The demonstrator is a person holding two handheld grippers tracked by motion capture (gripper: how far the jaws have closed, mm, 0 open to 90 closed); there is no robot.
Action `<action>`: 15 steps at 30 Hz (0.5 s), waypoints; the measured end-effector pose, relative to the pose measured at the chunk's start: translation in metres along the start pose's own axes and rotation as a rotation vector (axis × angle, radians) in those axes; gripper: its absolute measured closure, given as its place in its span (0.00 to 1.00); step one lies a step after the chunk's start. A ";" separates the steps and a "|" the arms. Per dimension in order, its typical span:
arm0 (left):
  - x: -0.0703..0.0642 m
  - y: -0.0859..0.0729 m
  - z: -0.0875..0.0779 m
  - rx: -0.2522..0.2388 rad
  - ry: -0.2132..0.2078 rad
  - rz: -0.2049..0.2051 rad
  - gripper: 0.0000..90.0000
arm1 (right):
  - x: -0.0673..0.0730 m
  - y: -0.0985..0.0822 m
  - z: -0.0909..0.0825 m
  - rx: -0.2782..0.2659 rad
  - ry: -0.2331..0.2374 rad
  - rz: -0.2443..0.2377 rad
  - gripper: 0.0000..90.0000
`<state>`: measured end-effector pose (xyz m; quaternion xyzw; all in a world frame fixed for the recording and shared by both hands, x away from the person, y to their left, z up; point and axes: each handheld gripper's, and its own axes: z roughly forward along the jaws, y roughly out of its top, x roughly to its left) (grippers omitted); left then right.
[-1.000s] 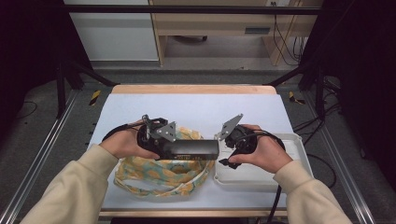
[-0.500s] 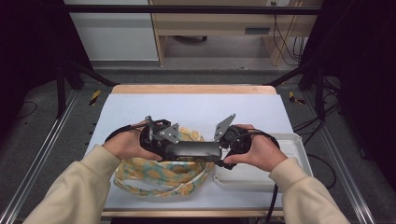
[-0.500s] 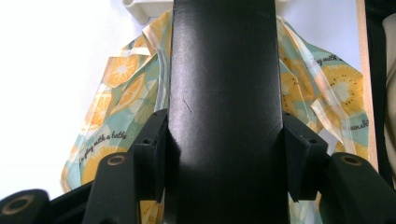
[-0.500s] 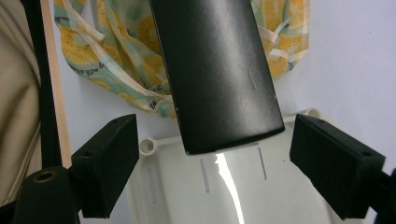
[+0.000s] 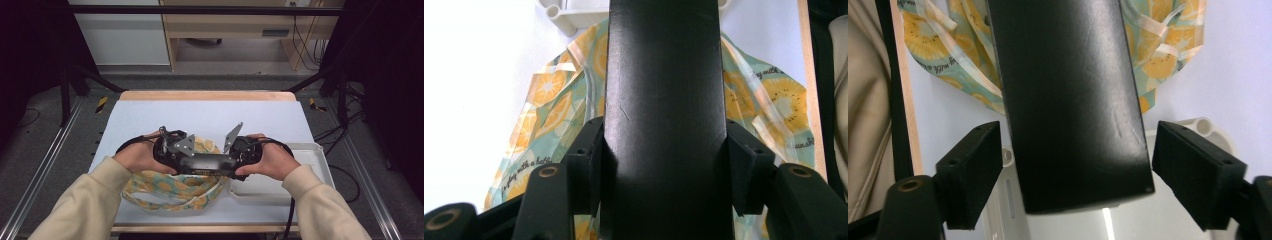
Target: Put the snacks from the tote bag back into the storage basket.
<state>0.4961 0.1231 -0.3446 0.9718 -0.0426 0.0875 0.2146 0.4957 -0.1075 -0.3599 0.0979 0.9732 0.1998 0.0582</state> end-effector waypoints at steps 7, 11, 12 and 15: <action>-0.001 0.000 0.000 -0.006 0.000 -0.001 0.48 | 0.001 0.003 0.002 0.028 0.009 -0.030 0.35; -0.001 0.000 0.000 -0.008 0.001 0.001 0.48 | 0.000 0.004 0.003 0.040 0.012 -0.032 0.39; -0.001 0.000 0.000 -0.008 0.001 0.000 0.48 | 0.000 0.004 0.003 0.043 0.014 -0.032 0.39; -0.002 -0.001 0.000 -0.010 0.002 -0.001 0.48 | 0.000 0.004 0.005 0.048 0.020 -0.036 0.40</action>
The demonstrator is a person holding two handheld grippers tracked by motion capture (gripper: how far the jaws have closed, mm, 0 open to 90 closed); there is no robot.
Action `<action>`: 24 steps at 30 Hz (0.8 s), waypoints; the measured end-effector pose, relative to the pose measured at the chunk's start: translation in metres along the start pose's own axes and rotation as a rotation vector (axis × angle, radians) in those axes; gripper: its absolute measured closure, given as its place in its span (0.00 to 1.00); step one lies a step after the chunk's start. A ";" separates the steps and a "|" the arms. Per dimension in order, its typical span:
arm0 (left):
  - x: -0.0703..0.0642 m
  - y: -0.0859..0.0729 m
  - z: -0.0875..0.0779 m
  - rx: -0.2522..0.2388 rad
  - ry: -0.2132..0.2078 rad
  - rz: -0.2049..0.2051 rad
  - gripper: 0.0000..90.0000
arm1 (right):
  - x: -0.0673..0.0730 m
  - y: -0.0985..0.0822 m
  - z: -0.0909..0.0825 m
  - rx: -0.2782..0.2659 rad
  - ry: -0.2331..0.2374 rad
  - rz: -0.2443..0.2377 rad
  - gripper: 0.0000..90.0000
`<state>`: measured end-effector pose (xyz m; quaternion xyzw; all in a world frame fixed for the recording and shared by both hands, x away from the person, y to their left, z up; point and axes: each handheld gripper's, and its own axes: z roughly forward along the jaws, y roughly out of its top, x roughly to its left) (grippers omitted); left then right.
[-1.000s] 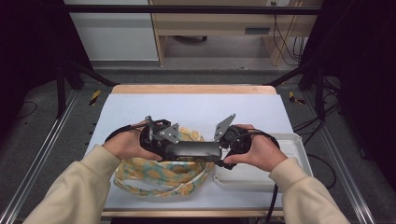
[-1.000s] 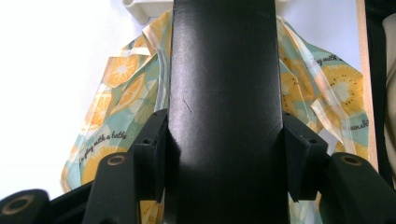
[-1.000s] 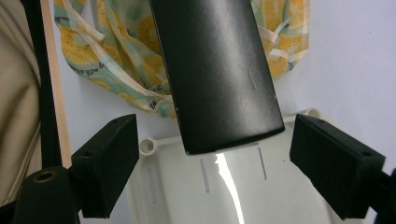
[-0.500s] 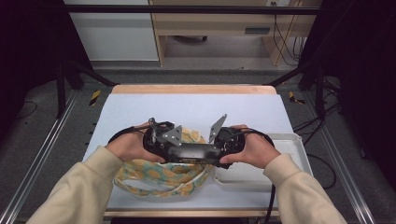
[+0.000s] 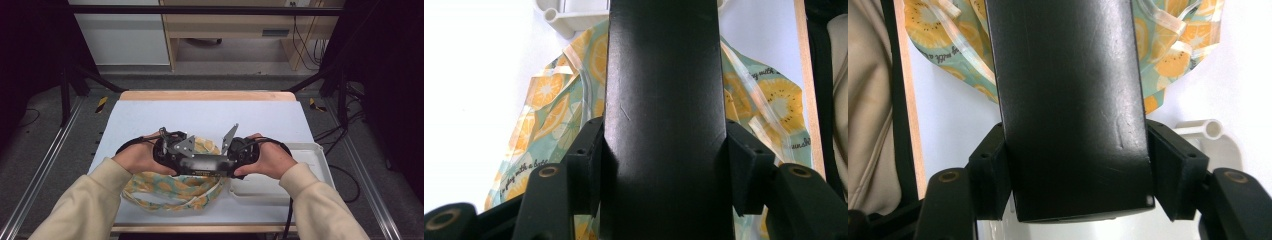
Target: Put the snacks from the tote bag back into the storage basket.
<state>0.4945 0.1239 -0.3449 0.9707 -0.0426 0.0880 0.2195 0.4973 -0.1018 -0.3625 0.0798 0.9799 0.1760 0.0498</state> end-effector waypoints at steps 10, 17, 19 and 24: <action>-0.001 -0.002 0.002 -0.007 -0.014 -0.002 0.47 | 0.003 0.001 0.005 0.023 0.006 -0.028 0.45; -0.001 -0.007 -0.003 -0.031 0.016 -0.044 0.32 | 0.002 -0.007 0.001 0.018 0.005 -0.019 0.46; 0.000 -0.011 -0.006 -0.041 0.029 -0.064 0.26 | 0.000 -0.013 -0.002 0.012 0.003 -0.015 0.46; 0.002 -0.023 -0.012 -0.045 0.049 -0.101 0.20 | -0.003 -0.033 -0.012 0.000 -0.011 0.005 0.46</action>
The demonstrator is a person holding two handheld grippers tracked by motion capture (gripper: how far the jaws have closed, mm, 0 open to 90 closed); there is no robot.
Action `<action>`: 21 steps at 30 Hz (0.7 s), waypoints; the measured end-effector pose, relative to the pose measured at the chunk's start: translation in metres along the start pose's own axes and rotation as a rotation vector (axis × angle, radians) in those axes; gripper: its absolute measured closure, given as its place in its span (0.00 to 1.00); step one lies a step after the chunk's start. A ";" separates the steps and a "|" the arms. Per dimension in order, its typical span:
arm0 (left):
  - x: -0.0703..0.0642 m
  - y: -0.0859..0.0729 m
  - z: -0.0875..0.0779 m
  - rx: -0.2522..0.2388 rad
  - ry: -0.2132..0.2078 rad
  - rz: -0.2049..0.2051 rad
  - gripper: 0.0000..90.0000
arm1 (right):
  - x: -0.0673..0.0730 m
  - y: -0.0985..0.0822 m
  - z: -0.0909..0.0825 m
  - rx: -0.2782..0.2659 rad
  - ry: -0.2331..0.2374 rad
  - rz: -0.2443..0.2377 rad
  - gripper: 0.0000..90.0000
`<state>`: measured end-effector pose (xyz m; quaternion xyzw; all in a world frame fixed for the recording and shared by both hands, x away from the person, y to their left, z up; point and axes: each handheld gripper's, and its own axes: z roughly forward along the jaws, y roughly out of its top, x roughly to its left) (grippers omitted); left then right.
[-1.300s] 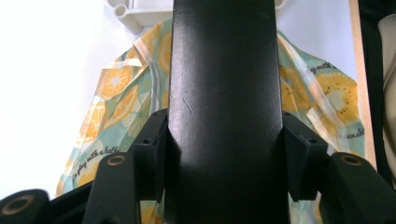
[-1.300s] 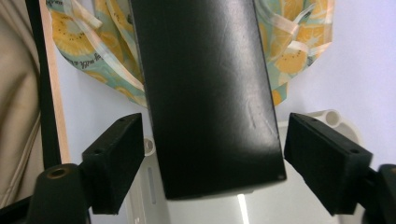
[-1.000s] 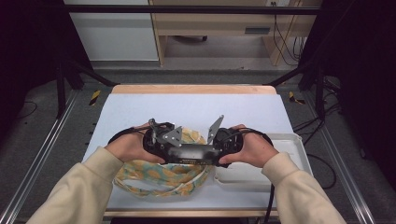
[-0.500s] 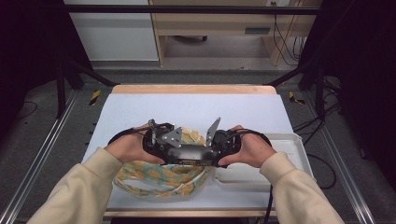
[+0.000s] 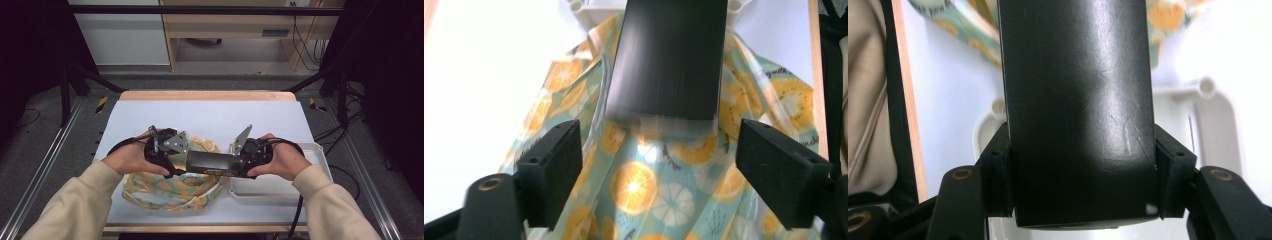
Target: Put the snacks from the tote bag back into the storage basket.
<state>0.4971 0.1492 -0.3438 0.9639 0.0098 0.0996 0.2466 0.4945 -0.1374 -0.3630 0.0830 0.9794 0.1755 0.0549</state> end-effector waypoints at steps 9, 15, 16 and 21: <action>0.004 -0.018 0.006 0.021 -0.001 -0.061 0.15 | -0.009 -0.045 -0.013 -0.023 -0.019 0.051 0.46; -0.002 -0.018 0.008 0.021 0.005 -0.061 0.15 | -0.013 -0.070 -0.020 -0.034 -0.031 0.066 0.46; -0.003 -0.019 0.008 0.022 0.005 -0.059 0.15 | -0.014 -0.074 -0.022 -0.038 -0.034 0.066 0.46; -0.009 -0.021 0.007 0.035 0.010 -0.059 0.15 | -0.014 -0.091 -0.027 -0.053 -0.045 0.073 0.46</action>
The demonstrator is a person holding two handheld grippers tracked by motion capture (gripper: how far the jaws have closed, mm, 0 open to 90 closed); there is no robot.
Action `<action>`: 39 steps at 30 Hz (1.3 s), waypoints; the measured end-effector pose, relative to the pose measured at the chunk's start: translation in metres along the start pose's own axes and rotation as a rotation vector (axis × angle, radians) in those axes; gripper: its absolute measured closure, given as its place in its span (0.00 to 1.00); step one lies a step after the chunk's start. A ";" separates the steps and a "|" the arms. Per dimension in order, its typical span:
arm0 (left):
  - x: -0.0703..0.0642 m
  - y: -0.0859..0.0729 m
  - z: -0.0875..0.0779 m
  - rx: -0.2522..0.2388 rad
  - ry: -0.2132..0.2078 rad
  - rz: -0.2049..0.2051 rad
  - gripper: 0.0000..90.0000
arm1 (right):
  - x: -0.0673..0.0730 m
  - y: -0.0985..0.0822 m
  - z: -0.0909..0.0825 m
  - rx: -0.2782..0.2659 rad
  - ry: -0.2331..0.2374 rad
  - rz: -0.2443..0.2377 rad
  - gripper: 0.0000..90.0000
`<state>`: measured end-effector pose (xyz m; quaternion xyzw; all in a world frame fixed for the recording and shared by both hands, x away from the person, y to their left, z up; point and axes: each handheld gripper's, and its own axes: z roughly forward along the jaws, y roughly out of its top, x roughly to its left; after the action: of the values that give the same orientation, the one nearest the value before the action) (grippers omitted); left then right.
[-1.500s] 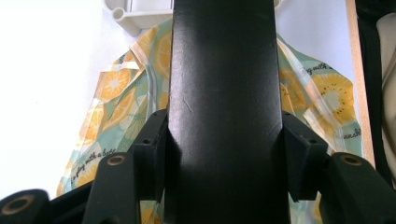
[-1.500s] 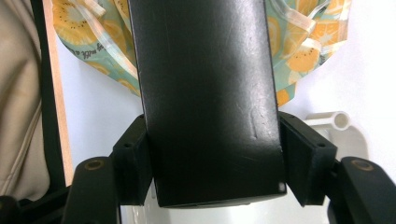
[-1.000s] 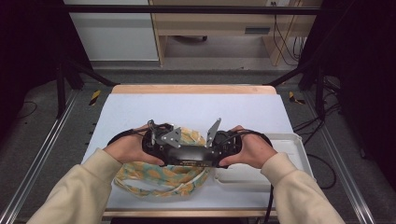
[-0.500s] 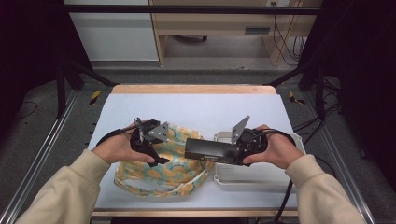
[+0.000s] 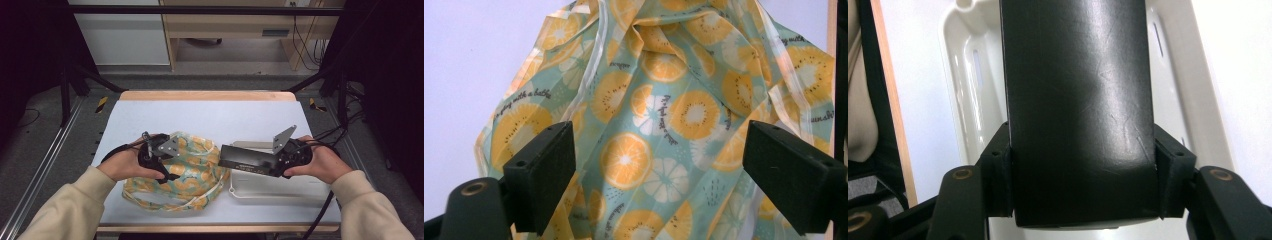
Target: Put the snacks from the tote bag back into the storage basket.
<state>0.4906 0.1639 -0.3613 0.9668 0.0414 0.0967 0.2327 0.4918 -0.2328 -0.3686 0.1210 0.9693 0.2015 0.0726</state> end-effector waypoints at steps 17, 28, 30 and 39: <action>-0.002 -0.026 -0.009 0.005 0.023 -0.052 0.15 | -0.008 -0.030 -0.003 0.001 -0.005 -0.009 0.47; -0.002 -0.033 -0.014 0.008 0.032 -0.052 0.15 | -0.013 -0.039 -0.001 0.013 -0.011 -0.022 0.47; -0.002 -0.036 -0.014 0.004 0.035 -0.060 0.15 | -0.014 -0.040 0.000 0.010 -0.007 -0.034 0.47; -0.003 -0.041 -0.018 -0.004 0.047 -0.065 0.15 | -0.015 -0.044 0.007 0.044 0.016 -0.063 0.47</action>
<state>0.4823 0.2084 -0.3648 0.9620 0.0781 0.1118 0.2367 0.4988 -0.2731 -0.3911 0.0901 0.9774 0.1788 0.0684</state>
